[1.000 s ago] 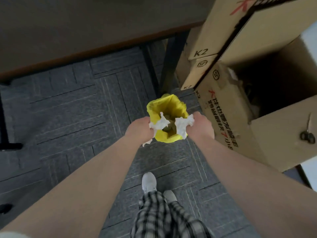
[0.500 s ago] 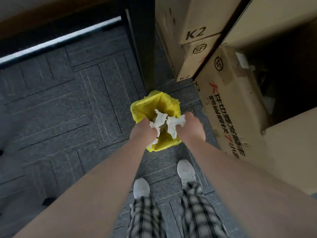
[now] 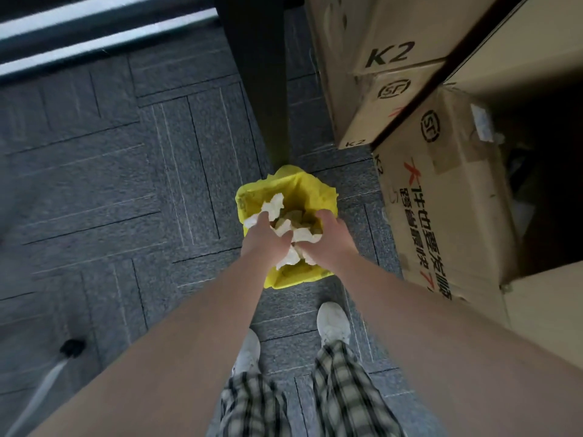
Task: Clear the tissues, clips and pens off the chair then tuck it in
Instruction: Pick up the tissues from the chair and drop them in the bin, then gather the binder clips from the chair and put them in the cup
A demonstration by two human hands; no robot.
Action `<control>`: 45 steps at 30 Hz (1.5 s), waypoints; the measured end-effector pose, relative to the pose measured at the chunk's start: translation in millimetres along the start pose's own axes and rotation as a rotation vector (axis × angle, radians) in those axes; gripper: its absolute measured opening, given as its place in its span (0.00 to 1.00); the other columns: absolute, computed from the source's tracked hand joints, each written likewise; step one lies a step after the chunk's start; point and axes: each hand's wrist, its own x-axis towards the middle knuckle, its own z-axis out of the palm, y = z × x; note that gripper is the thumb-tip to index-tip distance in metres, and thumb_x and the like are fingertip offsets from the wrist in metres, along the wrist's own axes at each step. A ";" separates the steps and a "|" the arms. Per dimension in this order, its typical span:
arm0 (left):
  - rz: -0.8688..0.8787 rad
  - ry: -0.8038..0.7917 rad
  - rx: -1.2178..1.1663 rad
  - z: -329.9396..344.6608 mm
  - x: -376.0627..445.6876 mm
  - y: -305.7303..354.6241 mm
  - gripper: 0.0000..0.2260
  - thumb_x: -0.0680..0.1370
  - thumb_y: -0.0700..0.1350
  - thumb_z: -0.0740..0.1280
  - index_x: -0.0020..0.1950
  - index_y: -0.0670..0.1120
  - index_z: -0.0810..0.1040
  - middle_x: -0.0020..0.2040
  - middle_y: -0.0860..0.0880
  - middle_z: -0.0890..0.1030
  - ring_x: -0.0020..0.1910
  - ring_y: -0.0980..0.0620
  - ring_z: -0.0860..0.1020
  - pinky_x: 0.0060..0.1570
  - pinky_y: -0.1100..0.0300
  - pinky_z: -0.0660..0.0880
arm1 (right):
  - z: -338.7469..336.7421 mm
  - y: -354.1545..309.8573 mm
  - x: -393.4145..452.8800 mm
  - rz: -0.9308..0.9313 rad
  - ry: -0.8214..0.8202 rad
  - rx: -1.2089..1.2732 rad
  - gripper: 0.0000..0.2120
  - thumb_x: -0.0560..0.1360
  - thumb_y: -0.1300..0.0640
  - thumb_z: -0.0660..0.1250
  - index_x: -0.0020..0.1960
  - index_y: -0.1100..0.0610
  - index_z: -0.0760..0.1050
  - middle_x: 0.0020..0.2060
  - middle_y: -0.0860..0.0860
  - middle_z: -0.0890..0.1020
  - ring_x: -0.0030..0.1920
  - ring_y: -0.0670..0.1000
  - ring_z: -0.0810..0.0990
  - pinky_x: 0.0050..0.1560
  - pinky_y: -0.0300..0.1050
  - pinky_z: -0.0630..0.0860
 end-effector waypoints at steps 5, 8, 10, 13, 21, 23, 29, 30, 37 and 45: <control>0.044 -0.036 0.013 -4.4 -7.1 1.8 0.28 0.75 0.52 0.65 0.73 0.52 0.60 0.62 0.46 0.75 0.54 0.39 0.78 0.50 0.48 0.80 | -9.4 2.1 -4.8 -0.017 -0.028 -0.045 0.31 0.74 0.52 0.68 0.73 0.49 0.59 0.66 0.56 0.67 0.61 0.61 0.74 0.53 0.52 0.76; 0.068 -0.048 0.077 -8.0 -14.7 1.7 0.30 0.76 0.52 0.65 0.75 0.52 0.57 0.66 0.46 0.73 0.61 0.40 0.74 0.50 0.52 0.75 | -16.6 1.6 -12.5 -0.029 -0.046 -0.108 0.31 0.74 0.52 0.67 0.74 0.49 0.58 0.67 0.55 0.67 0.63 0.61 0.73 0.57 0.57 0.76; 0.073 -0.059 0.090 -11.2 -21.5 0.6 0.30 0.77 0.51 0.65 0.76 0.50 0.57 0.68 0.43 0.71 0.64 0.40 0.73 0.52 0.52 0.73 | -22.0 -0.7 -20.3 -0.041 -0.053 -0.148 0.31 0.74 0.51 0.67 0.74 0.49 0.59 0.68 0.54 0.67 0.65 0.60 0.71 0.60 0.59 0.75; 0.096 -0.063 0.110 -23.5 -38.0 -0.2 0.29 0.78 0.51 0.64 0.76 0.49 0.58 0.69 0.42 0.69 0.64 0.40 0.72 0.51 0.53 0.72 | -30.5 -7.1 -35.8 -0.071 -0.074 -0.215 0.29 0.75 0.50 0.65 0.73 0.50 0.59 0.67 0.55 0.68 0.65 0.61 0.71 0.60 0.59 0.75; 0.172 -0.041 0.084 -78.1 -99.0 -34.5 0.25 0.74 0.52 0.64 0.70 0.49 0.66 0.67 0.45 0.73 0.66 0.41 0.72 0.62 0.45 0.73 | -41.9 -54.8 -91.4 -0.186 -0.120 -0.404 0.29 0.75 0.49 0.65 0.73 0.50 0.59 0.68 0.54 0.67 0.65 0.60 0.71 0.62 0.57 0.74; 0.153 -0.019 0.053 -93.3 -117.3 -51.2 0.25 0.77 0.50 0.63 0.73 0.48 0.63 0.71 0.44 0.69 0.70 0.41 0.67 0.66 0.48 0.69 | -39.5 -74.3 -105.8 -0.231 -0.127 -0.459 0.30 0.75 0.48 0.65 0.74 0.50 0.58 0.69 0.53 0.67 0.66 0.59 0.71 0.63 0.55 0.73; 0.063 0.077 -0.054 -140.3 -159.1 -132.5 0.27 0.78 0.52 0.62 0.76 0.52 0.59 0.74 0.45 0.65 0.70 0.42 0.68 0.64 0.50 0.70 | 1.1 -140.9 -147.3 -0.375 -0.146 -0.671 0.31 0.76 0.48 0.64 0.75 0.50 0.56 0.70 0.53 0.68 0.68 0.58 0.69 0.66 0.55 0.70; 0.056 0.097 -0.064 -147.8 -165.9 -149.4 0.26 0.78 0.52 0.62 0.75 0.52 0.60 0.74 0.45 0.65 0.68 0.42 0.69 0.62 0.51 0.71 | 13.0 -153.3 -155.2 -0.397 -0.154 -0.705 0.31 0.77 0.48 0.64 0.76 0.50 0.55 0.71 0.53 0.67 0.68 0.58 0.70 0.66 0.56 0.70; -0.064 0.235 -0.163 -194.3 -217.1 -293.1 0.28 0.78 0.52 0.61 0.76 0.51 0.57 0.74 0.45 0.63 0.70 0.42 0.67 0.66 0.48 0.69 | 125.2 -242.7 -224.6 -0.597 -0.208 -0.910 0.31 0.77 0.50 0.64 0.76 0.51 0.55 0.70 0.56 0.68 0.67 0.59 0.70 0.64 0.53 0.72; -0.217 0.336 -0.299 -229.4 -286.0 -488.5 0.26 0.78 0.53 0.61 0.74 0.51 0.60 0.72 0.46 0.65 0.69 0.42 0.66 0.63 0.43 0.71 | 293.3 -341.3 -336.7 -0.838 -0.277 -1.093 0.31 0.78 0.50 0.64 0.76 0.50 0.55 0.70 0.55 0.68 0.65 0.58 0.74 0.61 0.56 0.75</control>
